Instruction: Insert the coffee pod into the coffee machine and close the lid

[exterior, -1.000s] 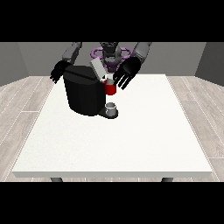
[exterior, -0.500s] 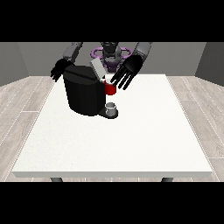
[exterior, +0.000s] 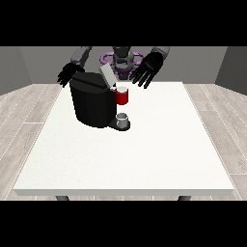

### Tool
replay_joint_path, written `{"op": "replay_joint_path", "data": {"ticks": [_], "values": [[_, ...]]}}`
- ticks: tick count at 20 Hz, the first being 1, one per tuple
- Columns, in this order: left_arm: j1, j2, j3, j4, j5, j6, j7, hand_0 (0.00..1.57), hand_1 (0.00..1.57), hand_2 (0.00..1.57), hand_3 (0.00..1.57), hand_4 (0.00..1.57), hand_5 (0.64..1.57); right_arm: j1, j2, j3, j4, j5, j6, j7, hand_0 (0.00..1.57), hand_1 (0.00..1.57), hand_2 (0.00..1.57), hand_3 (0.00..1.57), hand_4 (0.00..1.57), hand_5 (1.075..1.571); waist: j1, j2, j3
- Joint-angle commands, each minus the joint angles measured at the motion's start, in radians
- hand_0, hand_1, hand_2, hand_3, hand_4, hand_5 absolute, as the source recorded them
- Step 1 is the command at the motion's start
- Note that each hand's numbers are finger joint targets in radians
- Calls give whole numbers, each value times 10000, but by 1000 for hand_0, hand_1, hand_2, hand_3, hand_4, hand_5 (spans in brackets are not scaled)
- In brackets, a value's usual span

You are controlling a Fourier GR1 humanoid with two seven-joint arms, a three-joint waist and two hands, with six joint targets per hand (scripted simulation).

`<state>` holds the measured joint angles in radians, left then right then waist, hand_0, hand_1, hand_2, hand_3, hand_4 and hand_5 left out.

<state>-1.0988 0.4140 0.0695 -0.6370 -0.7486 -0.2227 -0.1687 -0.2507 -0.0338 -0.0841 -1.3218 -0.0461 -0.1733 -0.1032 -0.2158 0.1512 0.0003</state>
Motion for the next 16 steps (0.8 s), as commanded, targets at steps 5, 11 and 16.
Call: {"op": "replay_joint_path", "data": {"ticks": [5, 11, 16], "values": [[1178, -1147, 1544, -39, 1881, 32, 65, 0, 0, 0, 0, 0, 1571, 877, 197, 2, -27, 57, -315, 230, 0, 0, 0, 0, 398, 1571, 872, -1593, -14], [2979, -2586, 2551, -123, 3607, -323, -637, 0, 0, 0, 0, 0, 1571, 1842, -600, -283, -59, -86, 392, 88, 0, 0, 0, 0, 433, 1571, 1811, -3372, -12], [4057, -2804, 2906, -288, 3965, 285, -876, 0, 0, 0, 0, 191, 1571, 1466, -944, 218, -1071, -268, 1182, 1133, 0, 0, 0, 0, 370, 1571, 1835, -3767, -14]]}}
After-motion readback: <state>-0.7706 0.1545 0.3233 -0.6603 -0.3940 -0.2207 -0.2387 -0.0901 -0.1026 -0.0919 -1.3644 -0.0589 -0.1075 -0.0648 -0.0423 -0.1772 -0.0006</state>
